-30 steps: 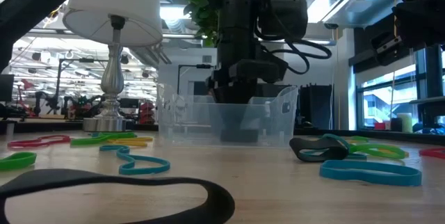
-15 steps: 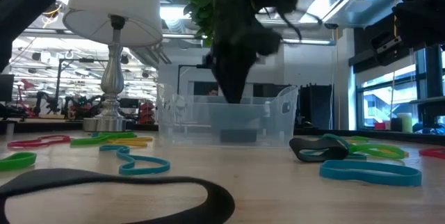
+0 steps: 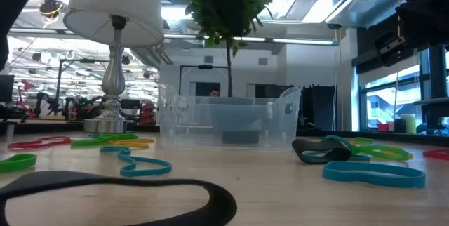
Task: Pick and place rubber bands into bin
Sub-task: Put the blue rubber band into the transparent container
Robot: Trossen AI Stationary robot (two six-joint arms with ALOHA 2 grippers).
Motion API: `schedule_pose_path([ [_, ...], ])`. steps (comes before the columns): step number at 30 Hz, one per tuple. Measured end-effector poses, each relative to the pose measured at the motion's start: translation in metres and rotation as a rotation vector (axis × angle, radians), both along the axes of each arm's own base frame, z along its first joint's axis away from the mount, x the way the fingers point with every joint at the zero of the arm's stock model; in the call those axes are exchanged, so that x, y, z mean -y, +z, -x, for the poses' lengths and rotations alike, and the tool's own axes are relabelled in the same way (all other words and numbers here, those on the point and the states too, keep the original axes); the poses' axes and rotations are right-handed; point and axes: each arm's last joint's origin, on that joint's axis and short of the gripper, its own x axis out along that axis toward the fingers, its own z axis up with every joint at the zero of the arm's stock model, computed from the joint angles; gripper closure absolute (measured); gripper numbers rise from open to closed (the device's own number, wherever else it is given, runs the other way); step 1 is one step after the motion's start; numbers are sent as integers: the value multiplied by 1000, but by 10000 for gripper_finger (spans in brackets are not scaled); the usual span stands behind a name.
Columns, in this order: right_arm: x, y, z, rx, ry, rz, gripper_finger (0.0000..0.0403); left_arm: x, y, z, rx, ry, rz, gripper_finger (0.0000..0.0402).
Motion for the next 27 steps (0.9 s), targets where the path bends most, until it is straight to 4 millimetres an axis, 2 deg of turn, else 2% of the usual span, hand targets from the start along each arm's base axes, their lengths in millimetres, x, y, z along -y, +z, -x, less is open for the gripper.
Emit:
schedule_pose_path([
  [4,0,0,0,0,0,0,379,19,0,2,-2,-57,-4,398],
  [14,0,0,0,0,0,0,379,81,-2,13,-2,-208,-19,400],
  [17,0,0,0,0,0,0,379,93,-9,17,-12,-220,-50,401],
  [21,0,0,0,-1,0,-2,379,100,-23,27,-47,-212,-59,400],
  [27,1,0,0,1,-20,3,379,96,-41,49,29,-179,6,400],
])
